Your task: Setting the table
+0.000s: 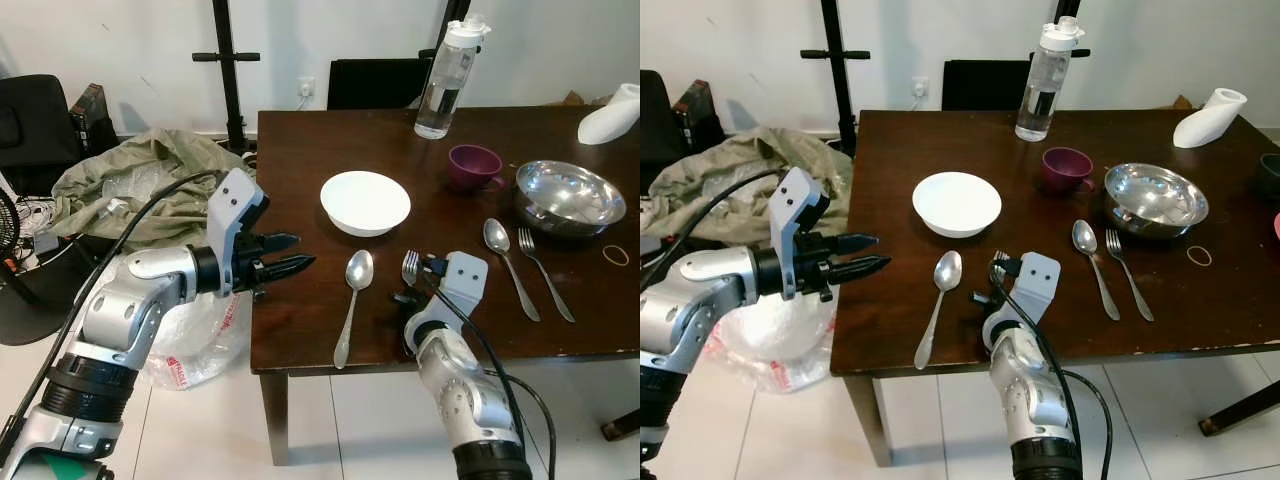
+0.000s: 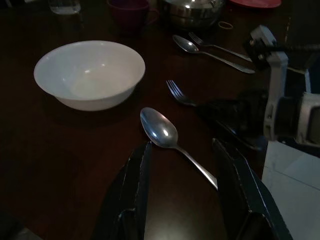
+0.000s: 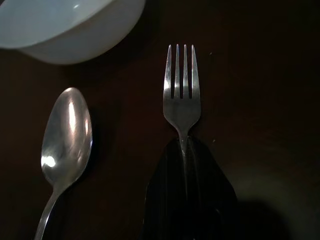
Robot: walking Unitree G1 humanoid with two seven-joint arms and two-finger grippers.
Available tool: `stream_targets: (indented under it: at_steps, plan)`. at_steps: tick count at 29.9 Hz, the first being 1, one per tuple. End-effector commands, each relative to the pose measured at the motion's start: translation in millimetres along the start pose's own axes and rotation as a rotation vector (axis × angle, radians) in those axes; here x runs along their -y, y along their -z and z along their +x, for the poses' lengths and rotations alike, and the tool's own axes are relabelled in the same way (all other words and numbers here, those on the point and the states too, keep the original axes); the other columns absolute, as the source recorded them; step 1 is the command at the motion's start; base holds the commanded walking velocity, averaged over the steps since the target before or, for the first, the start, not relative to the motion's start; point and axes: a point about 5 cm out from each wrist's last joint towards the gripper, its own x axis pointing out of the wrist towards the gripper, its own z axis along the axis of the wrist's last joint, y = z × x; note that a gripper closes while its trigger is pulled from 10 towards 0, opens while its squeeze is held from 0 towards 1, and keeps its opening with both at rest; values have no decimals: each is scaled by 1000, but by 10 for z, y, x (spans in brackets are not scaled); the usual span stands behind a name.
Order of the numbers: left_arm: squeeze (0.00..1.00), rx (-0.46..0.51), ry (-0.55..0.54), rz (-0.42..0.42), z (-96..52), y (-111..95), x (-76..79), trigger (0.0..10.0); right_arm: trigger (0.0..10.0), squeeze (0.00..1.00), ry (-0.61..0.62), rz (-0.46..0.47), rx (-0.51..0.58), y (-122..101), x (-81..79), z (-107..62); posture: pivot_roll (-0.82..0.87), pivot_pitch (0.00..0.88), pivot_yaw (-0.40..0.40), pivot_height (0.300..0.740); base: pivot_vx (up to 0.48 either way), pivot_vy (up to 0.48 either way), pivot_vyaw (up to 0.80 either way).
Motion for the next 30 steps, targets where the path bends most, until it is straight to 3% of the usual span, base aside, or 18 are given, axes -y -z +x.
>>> stream_targets:
  at_steps: [1, 4, 11, 13, 15, 16, 17, 18, 20, 21, 25, 29, 30]
  plan:
    - [0, -9, 10, -9, -11, 50, 39, 10000, 10000, 0, 6, 26, -15, 35, -9, 7, 94, 214, 61, 740, 0, 0, 0]
    - [0, -6, 2, -24, -19, 83, 64, 10000, 10000, 0, -31, 33, -14, 18, -130, 17, 94, 214, 61, 740, 0, 0, 0]
    - [0, -2, -16, -39, -19, 117, 84, 10000, 10000, 0, -69, 29, -33, 90, -241, 16, 95, 212, 56, 740, 0, 0, 0]
    - [0, -1, -19, -41, -18, 120, 86, 10000, 10000, 157, -69, 27, -41, 112, -239, 20, 98, 209, 54, 740, 0, 0, 0]
    - [0, 0, -20, -42, -18, 122, 87, 10000, 10000, 157, -68, 27, -42, 116, -236, 21, 98, 209, 54, 740, 0, 0, 0]
    - [0, 0, -23, -43, -17, 123, 87, 10000, 10000, 537, -60, 24, -47, 126, -223, 26, 97, 207, 53, 740, 0, 0, 0]
    - [0, 1, -29, -44, -17, 125, 88, 10000, 10000, 608, -44, 18, -50, 134, -201, 33, 97, 204, 53, 740, 0, 0, 0]
    - [0, 2, -32, -44, -16, 126, 88, 10000, 10000, 918, -39, 17, -51, 134, -193, 37, 95, 202, 54, 740, 0, 0, 0]
    - [0, 2, -33, -44, -16, 127, 88, 10000, 10000, 918, -39, 16, -50, 134, -193, 38, 95, 202, 54, 740, 0, 0, 0]
    - [0, 3, -34, -45, -14, 127, 87, 10000, 10000, 1000, -40, 17, -50, 133, -193, 39, 94, 200, 54, 740, 0, 0, 0]
    - [0, 6, -39, -45, -3, 128, 88, 10000, 10000, 1000, -51, 45, -31, 93, -210, 39, 89, 192, 56, 740, 0, 0, 0]
    - [0, 15, -45, -49, 13, 130, 93, 10000, 10000, 1000, -115, 108, 81, -110, -273, -11, 85, 184, 57, 740, 0, 0, 0]
    - [0, 22, -62, -54, 16, 129, 86, 10000, 10000, 0, -150, 132, 143, -216, -283, -59, 83, 176, 59, 740, 0, 0, 0]
